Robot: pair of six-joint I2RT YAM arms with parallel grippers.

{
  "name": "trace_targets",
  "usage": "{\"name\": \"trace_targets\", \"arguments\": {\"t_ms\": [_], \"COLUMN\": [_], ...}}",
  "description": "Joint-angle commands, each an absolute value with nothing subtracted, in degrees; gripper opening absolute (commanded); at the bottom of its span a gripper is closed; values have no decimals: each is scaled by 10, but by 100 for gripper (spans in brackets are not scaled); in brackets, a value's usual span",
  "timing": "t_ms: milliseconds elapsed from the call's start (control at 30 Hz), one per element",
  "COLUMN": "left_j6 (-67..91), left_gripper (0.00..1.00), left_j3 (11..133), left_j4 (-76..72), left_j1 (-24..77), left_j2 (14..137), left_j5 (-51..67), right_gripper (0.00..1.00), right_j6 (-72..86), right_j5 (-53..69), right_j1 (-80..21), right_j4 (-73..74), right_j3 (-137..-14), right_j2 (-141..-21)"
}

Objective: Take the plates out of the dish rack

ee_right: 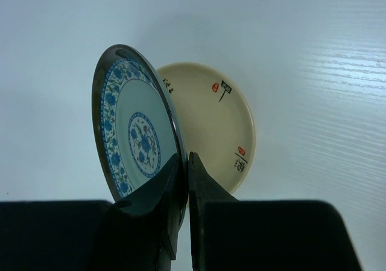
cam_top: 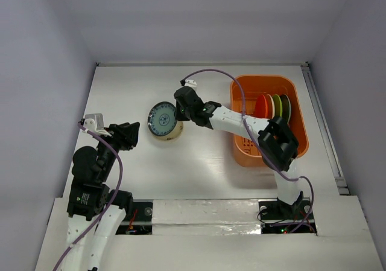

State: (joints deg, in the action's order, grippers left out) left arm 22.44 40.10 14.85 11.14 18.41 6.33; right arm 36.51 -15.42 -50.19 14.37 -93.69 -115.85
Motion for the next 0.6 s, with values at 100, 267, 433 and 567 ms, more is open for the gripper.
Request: {"name": "trace_targets", "arguments": {"t_ms": [100, 267, 433, 567], "left_j6": [224, 224, 224, 224], "left_gripper": [41, 41, 41, 41], "left_j3": [400, 400, 399, 399], "left_j4": [126, 127, 125, 126], "left_j1": [109, 109, 109, 109], "left_j2": [184, 183, 183, 183], "left_j5": [65, 65, 65, 66], "right_gripper": [1, 9, 15, 26], "right_j6": [423, 439, 444, 446], "right_j5": [-167, -177, -183, -185], "right_j1": [-498, -498, -498, -498], "right_j4": [73, 69, 69, 75], "right_j3": [-951, -932, -917, -901], "right_j2": [-1181, -1188, -1191, -1190]}}
